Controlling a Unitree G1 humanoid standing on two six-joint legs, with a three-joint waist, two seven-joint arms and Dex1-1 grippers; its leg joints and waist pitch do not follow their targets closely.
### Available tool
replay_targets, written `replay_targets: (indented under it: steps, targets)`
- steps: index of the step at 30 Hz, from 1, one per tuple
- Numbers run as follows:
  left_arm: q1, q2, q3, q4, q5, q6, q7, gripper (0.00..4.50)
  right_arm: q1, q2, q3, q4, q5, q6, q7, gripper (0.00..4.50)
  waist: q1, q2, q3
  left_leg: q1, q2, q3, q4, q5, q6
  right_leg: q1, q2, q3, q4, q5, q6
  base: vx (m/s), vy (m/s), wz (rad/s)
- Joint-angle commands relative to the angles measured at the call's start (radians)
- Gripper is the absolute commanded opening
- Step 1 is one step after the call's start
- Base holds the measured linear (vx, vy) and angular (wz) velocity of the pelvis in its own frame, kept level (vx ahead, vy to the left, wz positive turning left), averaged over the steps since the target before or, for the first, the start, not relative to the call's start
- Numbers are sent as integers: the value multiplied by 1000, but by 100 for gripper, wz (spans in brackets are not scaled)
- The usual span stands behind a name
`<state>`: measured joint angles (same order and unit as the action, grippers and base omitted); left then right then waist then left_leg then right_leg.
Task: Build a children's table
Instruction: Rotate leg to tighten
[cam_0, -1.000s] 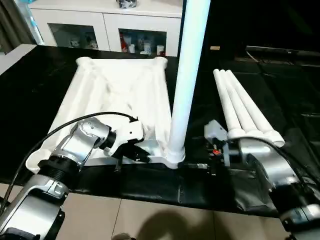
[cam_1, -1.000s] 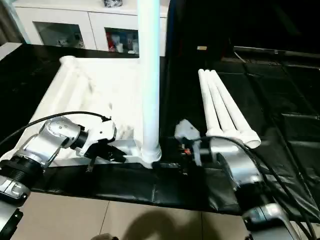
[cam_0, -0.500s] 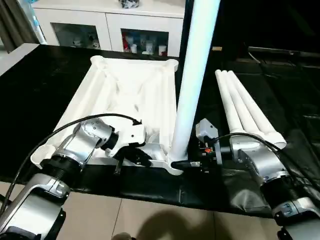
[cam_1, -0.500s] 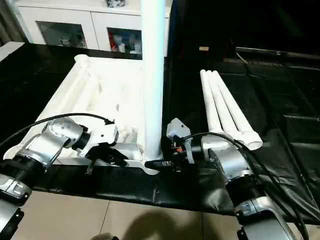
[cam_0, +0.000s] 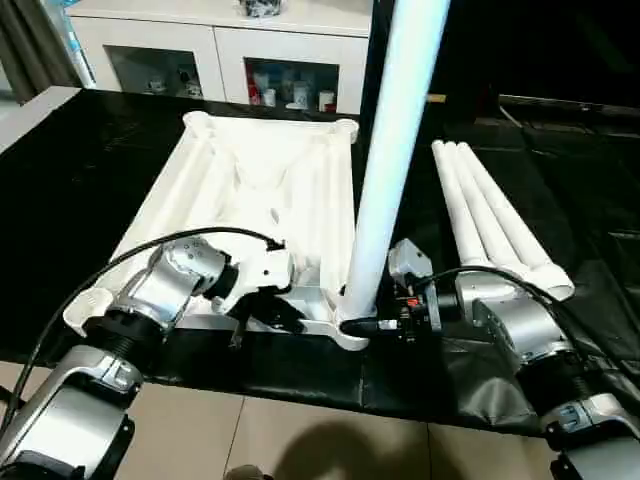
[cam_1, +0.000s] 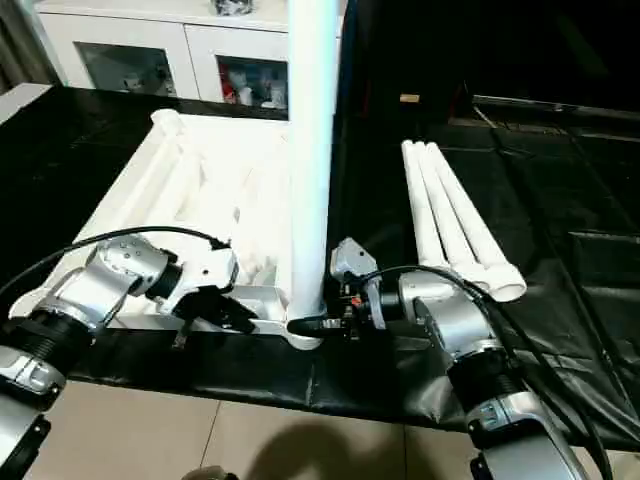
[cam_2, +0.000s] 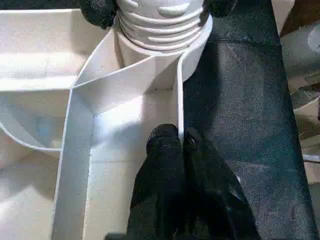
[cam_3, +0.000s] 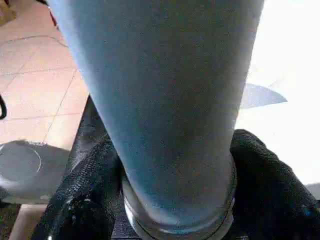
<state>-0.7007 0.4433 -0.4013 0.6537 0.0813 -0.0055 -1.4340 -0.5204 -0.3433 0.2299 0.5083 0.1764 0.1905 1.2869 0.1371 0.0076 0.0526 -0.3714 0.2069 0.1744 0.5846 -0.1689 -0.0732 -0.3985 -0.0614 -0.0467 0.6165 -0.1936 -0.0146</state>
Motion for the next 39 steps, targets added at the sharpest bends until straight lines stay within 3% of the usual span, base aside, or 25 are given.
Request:
replay_targets:
  steps: [1,3,4,6,7,8,11,14,15,18,19,20,21,24,31,32,34,35,36,39]
  targets:
    - [11,-42,-6,15,-5,57,41,0,26,27,1,-14,8,35,-48,273,-7,1,-70,17,26,0,-60,-181,21,48,-72,38,-63,-100,-234,0,0,0]
    - [8,-77,35,8,-39,116,96,0,36,58,-17,0,-7,39,-142,272,-7,1,-67,19,27,0,-64,-200,10,45,-71,38,-65,-130,-233,0,0,0]
    - [4,-102,66,1,-62,160,141,0,38,88,-33,16,-19,38,-223,272,-10,5,-63,21,25,-1,-67,-233,-7,42,-74,39,-70,-193,-225,0,0,0]
    - [-2,-138,105,-15,-85,227,215,0,26,146,-69,58,-26,52,-360,272,-15,3,-62,24,21,-5,-70,-269,-24,43,-79,39,-83,-299,-198,0,0,0]
    - [-3,-147,116,-23,-90,246,238,0,18,167,-83,74,-24,59,-402,272,-26,2,-59,22,20,-7,-73,-281,-36,41,-78,40,-86,-330,-187,0,0,0]
    - [-5,-156,126,-28,-91,261,265,0,8,185,-95,90,-21,61,-436,272,-38,2,-61,17,19,-13,-75,-283,-41,47,-78,36,-86,-350,-176,0,0,0]
    - [-14,-216,187,-57,-94,341,423,0,-58,270,-136,179,-26,72,-612,272,-61,5,-61,13,16,-12,-74,-279,-38,44,-73,36,-85,-307,-190,0,0,0]
    - [-15,-245,210,-71,-89,367,490,0,-82,298,-137,212,-43,79,-679,272,-70,5,-63,17,14,-8,-68,-274,-25,40,-69,37,-90,-298,-193,0,0,0]
    - [-17,-284,235,-90,-79,400,572,0,-112,330,-145,255,-61,84,-760,272,-74,5,-62,14,14,-9,-70,-266,-25,41,-69,37,-88,-288,-197,0,0,0]
    - [-18,-314,245,-111,-65,423,631,0,-133,356,-165,290,-70,75,-817,272,-78,-1,-65,8,14,-9,-68,-227,-12,46,-69,36,-85,-242,-203,0,0,0]
    - [-19,-316,237,-114,-56,418,636,0,-135,359,-170,296,-68,67,-816,328,-78,2,-68,8,14,-8,-67,-210,-4,47,-67,36,-82,-205,-205,0,0,0]
    - [-18,-315,231,-115,-54,416,636,0,-135,359,-173,299,-67,63,-816,342,-78,2,-69,7,14,-8,-66,-201,1,48,-66,36,-81,-183,-207,0,0,0]
    - [-18,-313,224,-118,-53,415,636,0,-135,360,-177,302,-67,57,-815,351,-77,4,-72,7,15,-6,-64,-172,14,50,-65,36,-73,-98,-226,0,0,0]
    - [-13,-298,213,-118,-49,417,628,0,-131,350,-190,299,-63,41,-816,385,-77,8,-74,7,14,-5,-61,-152,27,53,-64,36,-67,-29,-248,0,0,0]
    - [6,-252,198,-94,-35,390,584,0,-70,289,-240,219,1,14,-703,431,-72,6,-67,13,17,-4,-67,-221,22,52,-66,38,-81,-129,-227,0,0,0]
    - [8,-232,188,-76,-30,363,552,0,-40,254,-240,173,16,11,-645,431,-68,15,-68,12,17,-7,-68,-214,20,53,-65,37,-78,-114,-226,0,0,0]
    - [9,-209,174,-59,-24,334,516,0,-10,215,-238,129,31,8,-581,446,-69,7,-69,10,16,-5,-66,-210,29,55,-64,37,-78,-91,-229,0,0,0]
    - [8,-196,165,-51,-22,317,494,0,2,191,-229,112,31,5,-545,446,-68,16,-68,9,16,-6,-65,-208,29,56,-66,37,-76,-87,-232,0,0,0]
    - [6,-179,153,-41,-17,290,464,0,14,160,-217,92,30,3,-501,446,-69,10,-68,9,14,-5,-64,-212,31,55,-64,36,-80,-96,-232,0,0,0]
    - [3,-155,135,-30,-17,250,408,0,33,114,-200,60,27,-6,-428,446,-64,10,-67,10,16,-4,-64,-221,33,54,-65,37,-82,-123,-230,0,0,0]
